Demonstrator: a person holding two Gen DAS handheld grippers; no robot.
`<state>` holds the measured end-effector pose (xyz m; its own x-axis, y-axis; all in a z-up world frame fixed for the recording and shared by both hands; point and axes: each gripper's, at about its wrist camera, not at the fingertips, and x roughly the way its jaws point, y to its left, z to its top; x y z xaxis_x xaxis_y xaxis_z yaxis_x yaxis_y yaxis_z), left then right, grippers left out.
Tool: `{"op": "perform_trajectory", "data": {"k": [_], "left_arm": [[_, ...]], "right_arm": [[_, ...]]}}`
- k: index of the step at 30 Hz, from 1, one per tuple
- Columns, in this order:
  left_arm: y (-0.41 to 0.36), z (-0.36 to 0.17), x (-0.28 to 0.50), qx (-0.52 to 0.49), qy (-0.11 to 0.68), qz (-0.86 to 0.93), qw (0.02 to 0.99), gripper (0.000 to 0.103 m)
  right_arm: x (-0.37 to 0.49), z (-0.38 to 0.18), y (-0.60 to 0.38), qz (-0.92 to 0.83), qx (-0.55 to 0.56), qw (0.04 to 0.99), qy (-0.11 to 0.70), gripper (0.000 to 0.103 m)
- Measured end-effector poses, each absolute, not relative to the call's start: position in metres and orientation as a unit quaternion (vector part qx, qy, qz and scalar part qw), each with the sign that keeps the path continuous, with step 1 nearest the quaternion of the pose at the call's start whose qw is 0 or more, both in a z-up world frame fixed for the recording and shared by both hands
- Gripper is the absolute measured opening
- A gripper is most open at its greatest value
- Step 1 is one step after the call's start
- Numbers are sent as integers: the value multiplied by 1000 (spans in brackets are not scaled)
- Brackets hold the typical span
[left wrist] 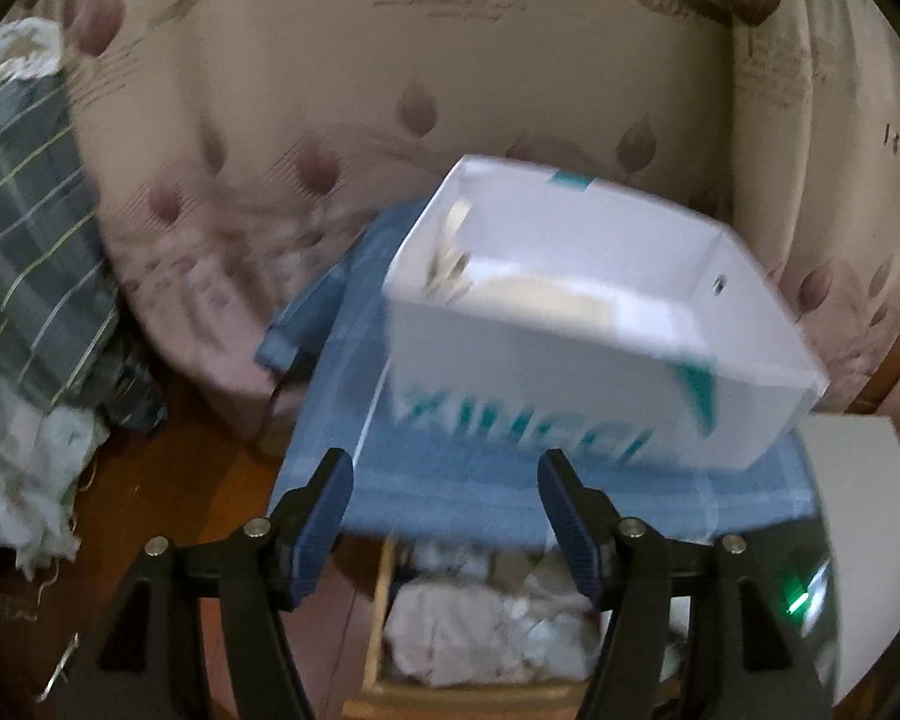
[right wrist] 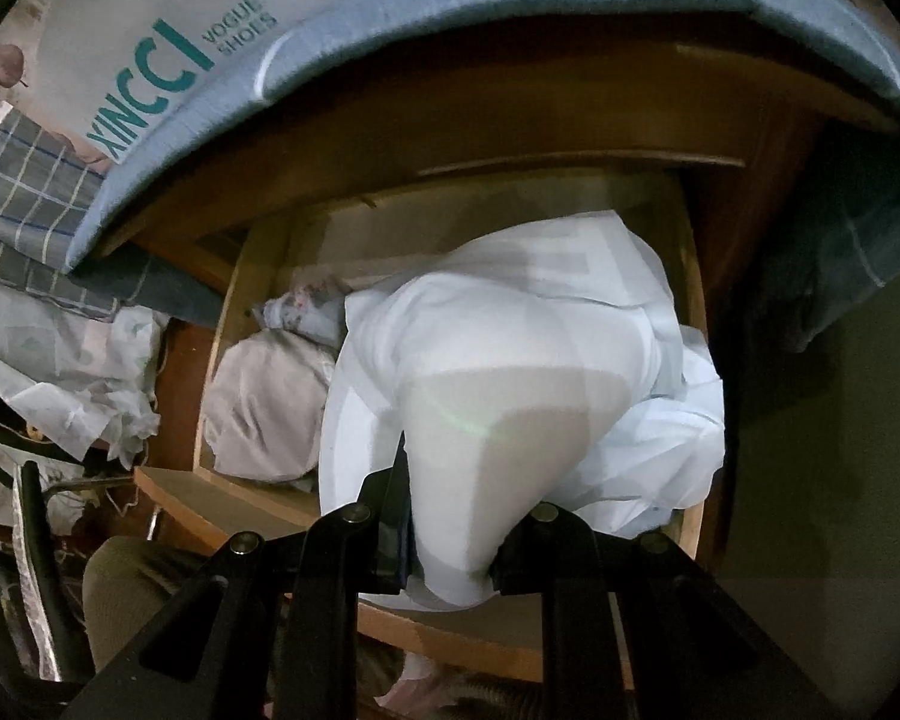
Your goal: Take underwear out of drawer
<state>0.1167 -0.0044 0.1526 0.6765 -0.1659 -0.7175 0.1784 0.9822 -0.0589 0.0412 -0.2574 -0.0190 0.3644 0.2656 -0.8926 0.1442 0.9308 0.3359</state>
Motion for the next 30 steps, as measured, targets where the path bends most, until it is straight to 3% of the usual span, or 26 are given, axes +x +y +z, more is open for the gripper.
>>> {"op": "perform_trajectory", "data": {"k": [13,30], "left_arm": [[27,20,71,-3,468,-33,883,66],[48,3,64,-68,467,-42,881,66]], "right_arm": [[36,21,-261,51,217,790,571,17],[21,128,-235,100,175,817,541,17]]}}
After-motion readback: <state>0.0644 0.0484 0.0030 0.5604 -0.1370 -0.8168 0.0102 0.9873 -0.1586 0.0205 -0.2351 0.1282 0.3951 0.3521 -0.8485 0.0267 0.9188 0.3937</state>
